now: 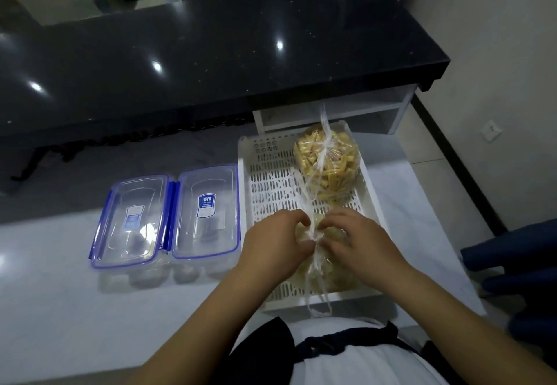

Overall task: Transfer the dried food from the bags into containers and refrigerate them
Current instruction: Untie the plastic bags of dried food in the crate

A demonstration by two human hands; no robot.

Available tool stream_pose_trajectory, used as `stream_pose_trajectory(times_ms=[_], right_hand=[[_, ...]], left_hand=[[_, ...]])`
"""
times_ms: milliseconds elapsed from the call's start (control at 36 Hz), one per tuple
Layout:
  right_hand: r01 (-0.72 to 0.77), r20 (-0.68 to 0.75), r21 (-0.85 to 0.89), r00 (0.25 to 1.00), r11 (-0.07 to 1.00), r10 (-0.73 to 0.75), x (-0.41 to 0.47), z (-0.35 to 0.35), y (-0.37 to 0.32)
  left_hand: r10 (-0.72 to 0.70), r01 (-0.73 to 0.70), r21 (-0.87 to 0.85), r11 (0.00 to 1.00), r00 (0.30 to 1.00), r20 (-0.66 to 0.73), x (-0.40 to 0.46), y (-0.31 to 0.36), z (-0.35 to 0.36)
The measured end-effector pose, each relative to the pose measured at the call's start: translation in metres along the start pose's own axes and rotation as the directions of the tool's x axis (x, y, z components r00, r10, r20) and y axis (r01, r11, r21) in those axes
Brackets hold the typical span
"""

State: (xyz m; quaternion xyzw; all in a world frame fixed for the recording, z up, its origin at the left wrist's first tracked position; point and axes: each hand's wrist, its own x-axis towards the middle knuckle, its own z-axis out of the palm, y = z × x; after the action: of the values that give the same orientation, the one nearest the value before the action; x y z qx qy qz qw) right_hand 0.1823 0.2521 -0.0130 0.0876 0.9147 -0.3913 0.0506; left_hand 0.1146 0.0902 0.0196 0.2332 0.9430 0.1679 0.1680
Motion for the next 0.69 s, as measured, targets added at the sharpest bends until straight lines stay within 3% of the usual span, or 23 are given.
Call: stream_pose_trajectory(times_ms=[194,556,694], right_hand=[[0.008,-0.045,0.041,0.999,0.999,-0.006,-0.008,0.007,0.004],[0.106,-0.069,0.042,0.992,0.993,-0.103,-0.006,0.010,-0.006],[0.134,-0.139,0.082,0.983,0.988,-0.121,-0.001,-0.005,-0.014]], left_hand=[[-0.044,0.040,-0.063,0.997,0.997,-0.067,-0.010,0.000,0.007],[0.002,-0.010,-0.063,0.998,0.993,-0.122,-0.010,-0.003,0.007],[-0.012,-0.025,-0.247,0.969,0.989,-0.145,-0.011,-0.008,-0.007]])
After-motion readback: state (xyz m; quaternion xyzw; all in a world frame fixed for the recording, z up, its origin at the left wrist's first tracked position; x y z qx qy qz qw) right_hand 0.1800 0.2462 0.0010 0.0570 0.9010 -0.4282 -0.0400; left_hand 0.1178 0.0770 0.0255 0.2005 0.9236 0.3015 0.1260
